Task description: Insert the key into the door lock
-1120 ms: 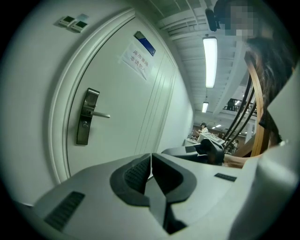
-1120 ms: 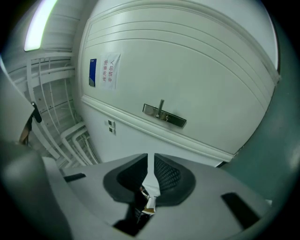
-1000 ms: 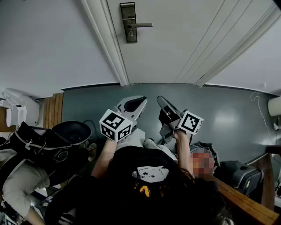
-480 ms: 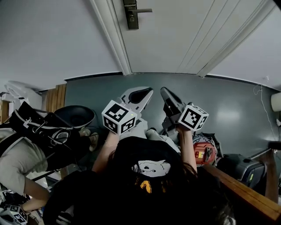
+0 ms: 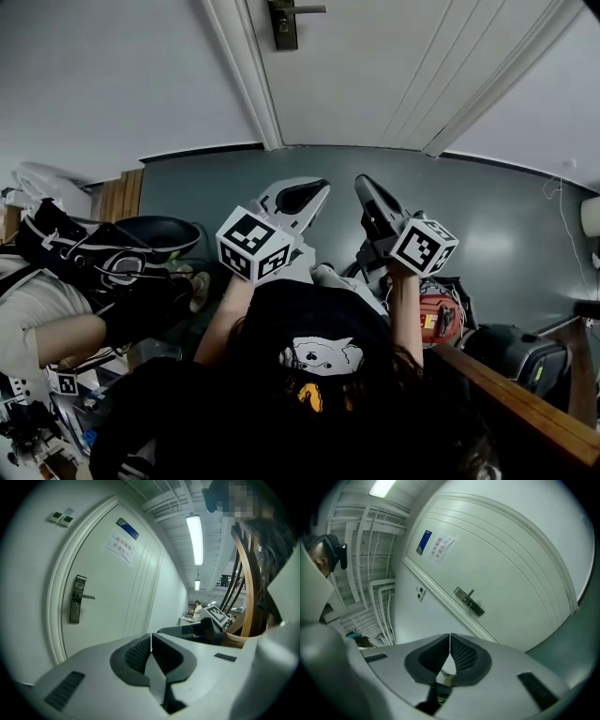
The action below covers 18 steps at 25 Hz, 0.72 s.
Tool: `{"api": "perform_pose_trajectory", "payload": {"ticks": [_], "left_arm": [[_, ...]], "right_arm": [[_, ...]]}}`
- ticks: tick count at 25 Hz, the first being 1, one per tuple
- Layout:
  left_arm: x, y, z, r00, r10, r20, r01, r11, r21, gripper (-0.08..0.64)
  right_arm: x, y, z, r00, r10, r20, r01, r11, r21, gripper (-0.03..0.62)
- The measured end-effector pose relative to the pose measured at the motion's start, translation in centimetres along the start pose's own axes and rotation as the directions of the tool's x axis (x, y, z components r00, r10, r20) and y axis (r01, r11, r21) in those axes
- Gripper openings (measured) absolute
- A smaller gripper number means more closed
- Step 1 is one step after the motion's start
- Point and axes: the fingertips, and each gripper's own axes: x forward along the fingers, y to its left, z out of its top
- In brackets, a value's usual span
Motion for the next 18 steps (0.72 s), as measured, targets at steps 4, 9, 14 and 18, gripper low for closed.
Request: {"api": "perform_pose_trajectory", "payload": {"ticks": [4,9,14,18], "left_arm": [[0.1,-0.2,-0.2,1.000,-0.002,-0.005,0.002,1.000,0.008,0.014],[0.6,-0.7,-0.3,1.000,-0.010,-0.027,0.010,1.000,0.014,0.014],[1.2,-1.4,-1.5,0.998,-0.024,-0.060,0.025,1.000,0.010,0.014],[2.1,-1.8,-1.8,0.996,-0.037,-0.085,0.038,0.999,0.010,0.014]], "right_arm": [[-0.9,-0.3,0.8,1.000,-0.015,0.017,0.015,0.999,-0.036,0.008],[-2.4,-1.3,2.4,0.997,-0.033,0.063,0.035,0.999,-0.032,0.008],[-4.5,-3.1,3.0,0.991,-0.092,0.093,0.097,0.994,-0.048,0.008],[-6.0,-4.7,4.2,0.982,-0.138,0.126,0.145,0.988,-0.047,0.008]]}}
